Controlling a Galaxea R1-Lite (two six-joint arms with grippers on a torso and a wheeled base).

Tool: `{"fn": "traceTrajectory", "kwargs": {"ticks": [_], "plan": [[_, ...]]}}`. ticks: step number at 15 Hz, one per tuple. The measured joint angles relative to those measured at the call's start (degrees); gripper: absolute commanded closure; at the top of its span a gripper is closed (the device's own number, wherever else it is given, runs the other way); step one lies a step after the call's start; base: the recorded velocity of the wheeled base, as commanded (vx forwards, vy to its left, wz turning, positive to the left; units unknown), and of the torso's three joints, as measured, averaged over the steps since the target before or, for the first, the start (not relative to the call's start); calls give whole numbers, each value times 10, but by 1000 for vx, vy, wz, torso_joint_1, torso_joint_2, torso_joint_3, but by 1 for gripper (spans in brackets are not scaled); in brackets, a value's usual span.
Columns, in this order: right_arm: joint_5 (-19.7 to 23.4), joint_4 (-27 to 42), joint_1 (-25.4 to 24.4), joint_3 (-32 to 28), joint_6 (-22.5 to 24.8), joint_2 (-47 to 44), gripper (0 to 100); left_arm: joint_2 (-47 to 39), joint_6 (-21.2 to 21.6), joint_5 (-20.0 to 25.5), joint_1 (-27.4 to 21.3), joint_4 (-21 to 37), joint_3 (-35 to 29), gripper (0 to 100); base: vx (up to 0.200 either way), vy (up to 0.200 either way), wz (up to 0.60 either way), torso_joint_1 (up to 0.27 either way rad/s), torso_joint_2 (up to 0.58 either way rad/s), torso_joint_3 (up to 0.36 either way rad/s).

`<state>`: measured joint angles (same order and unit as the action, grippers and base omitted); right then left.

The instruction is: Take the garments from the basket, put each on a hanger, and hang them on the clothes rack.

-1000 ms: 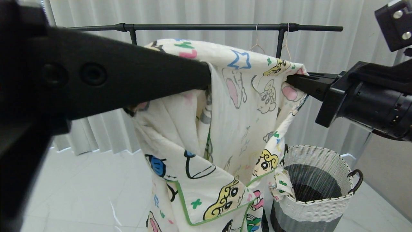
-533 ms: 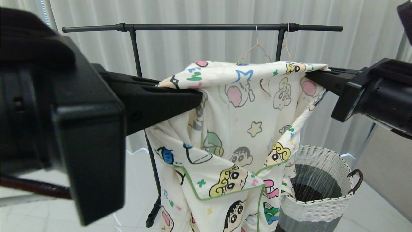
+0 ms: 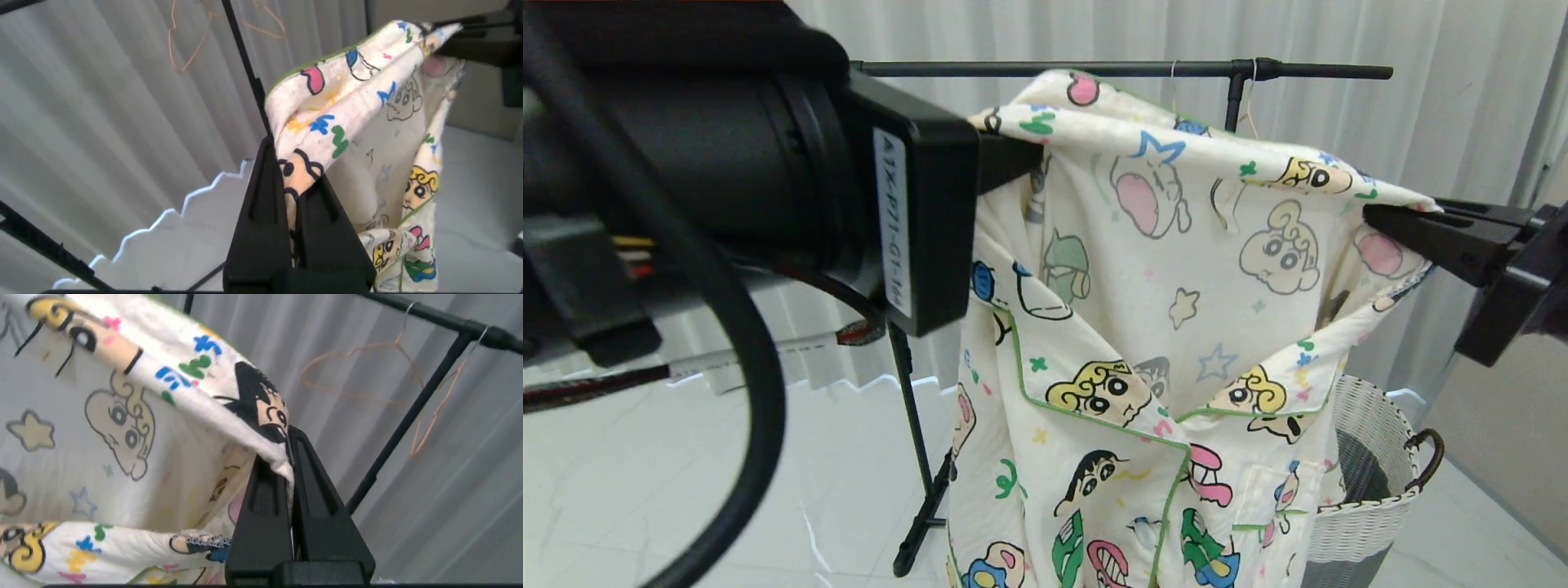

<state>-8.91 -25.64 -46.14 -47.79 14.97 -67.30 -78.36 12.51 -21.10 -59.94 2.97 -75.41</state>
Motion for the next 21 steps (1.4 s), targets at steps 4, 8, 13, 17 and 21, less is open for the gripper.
{"fn": "traceTrajectory", "kwargs": {"ticks": [4,8,13,17,21], "plan": [[0,-3,-10,7,16,6,100,-1,25,-1,1,-74,50,100,0,0,0,0,0,0],[2,-2,-10,-4,19,-1,100,3,24,-1,13,-74,54,100,0,0,0,0,0,0],[4,-2,-10,-5,18,-13,0,8,24,-1,20,-75,55,100,0,0,0,0,0,0],[4,5,-12,-2,18,-15,0,13,25,-2,38,-75,58,100,0,0,0,0,0,0],[16,39,-40,27,11,10,0,13,26,-15,80,-74,72,100,0,0,0,0,0,0]]}}
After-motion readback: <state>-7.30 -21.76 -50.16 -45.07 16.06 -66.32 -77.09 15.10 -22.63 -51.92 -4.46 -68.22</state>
